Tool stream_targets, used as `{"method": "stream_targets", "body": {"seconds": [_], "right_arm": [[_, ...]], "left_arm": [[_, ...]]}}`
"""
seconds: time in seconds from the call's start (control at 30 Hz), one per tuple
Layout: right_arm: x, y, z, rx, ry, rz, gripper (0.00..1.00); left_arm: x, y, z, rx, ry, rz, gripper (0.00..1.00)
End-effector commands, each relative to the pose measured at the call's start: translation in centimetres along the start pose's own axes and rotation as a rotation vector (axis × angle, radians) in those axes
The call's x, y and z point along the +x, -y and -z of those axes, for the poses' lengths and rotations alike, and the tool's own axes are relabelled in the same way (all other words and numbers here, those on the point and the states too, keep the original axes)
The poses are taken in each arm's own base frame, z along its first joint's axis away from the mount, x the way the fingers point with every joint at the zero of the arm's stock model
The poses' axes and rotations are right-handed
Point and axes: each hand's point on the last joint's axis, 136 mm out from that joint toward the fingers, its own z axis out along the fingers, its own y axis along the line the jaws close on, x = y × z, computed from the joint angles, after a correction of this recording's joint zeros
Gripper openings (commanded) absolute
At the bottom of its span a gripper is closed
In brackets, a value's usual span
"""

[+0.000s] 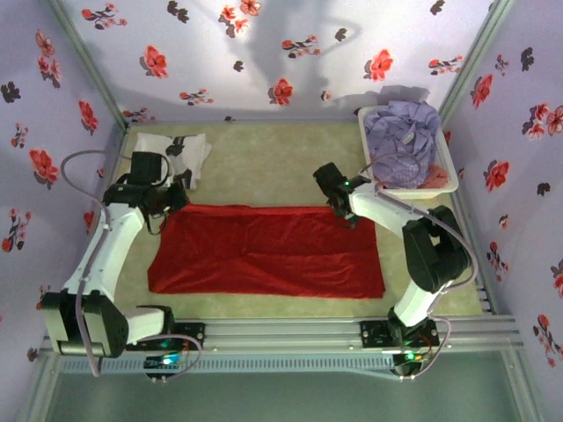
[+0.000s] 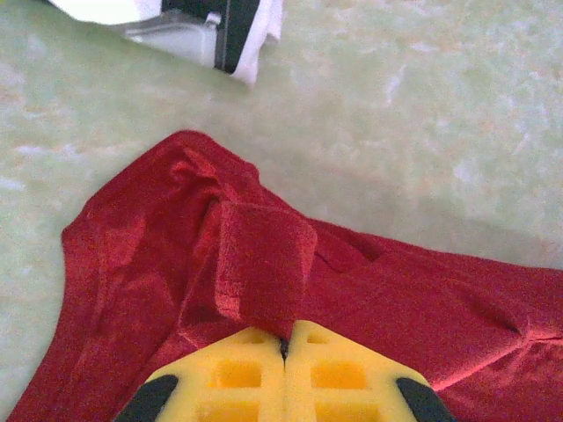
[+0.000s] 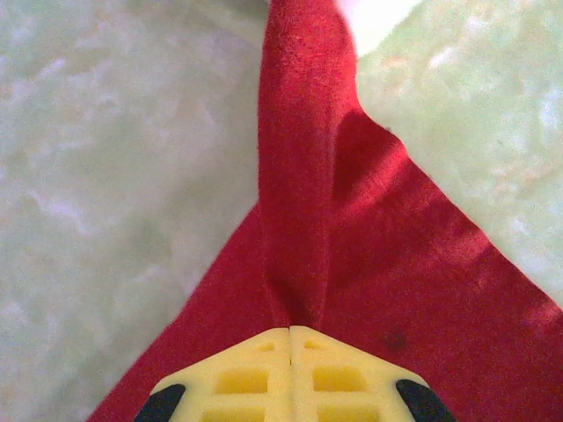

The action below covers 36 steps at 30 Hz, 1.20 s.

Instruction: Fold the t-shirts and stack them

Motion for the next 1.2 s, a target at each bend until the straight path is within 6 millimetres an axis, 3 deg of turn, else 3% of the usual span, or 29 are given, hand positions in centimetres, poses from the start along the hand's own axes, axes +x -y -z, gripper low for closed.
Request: {"method": "stream_targets", "body": {"seconds": [0.0,0.3,0.5,0.7,0.93,1.17], "right_arm": [[1.3,2.8,0.6,0.044,-0.011,-0.044,0.0],[4.6,6.0,1.5,0.053,-0.069,-0.068,0.0],[4.4,7.1,2.3,0.049,-0.053,-0.057,0.0],[3.7,7.2,3.5,0.027,-0.041,-0.04,0.0],[5.0,6.5,3.4,0.02,-0.083,-0.011,0.0],[5.7,5.7,3.1,0.041,-0.079,0.041,0.0]], "left_arm": [[1.2,-0.8,0.4,-0.004,-0.033,0.006,0.0],[2.5,-0.8,0.2,0.008,-0.09,0.005,0.0],[3.4,-1.1,0.6,0.007,-0.095,0.019,0.0],[1.7,-0.4,1.7,0.023,-0.063,0.02,0.0],[0.7,-1.0,0.7,0.003,-0.081,0.005,0.0],[-1.8,-1.1,0.6,0.017,-0.058,-0.02,0.0]]}}
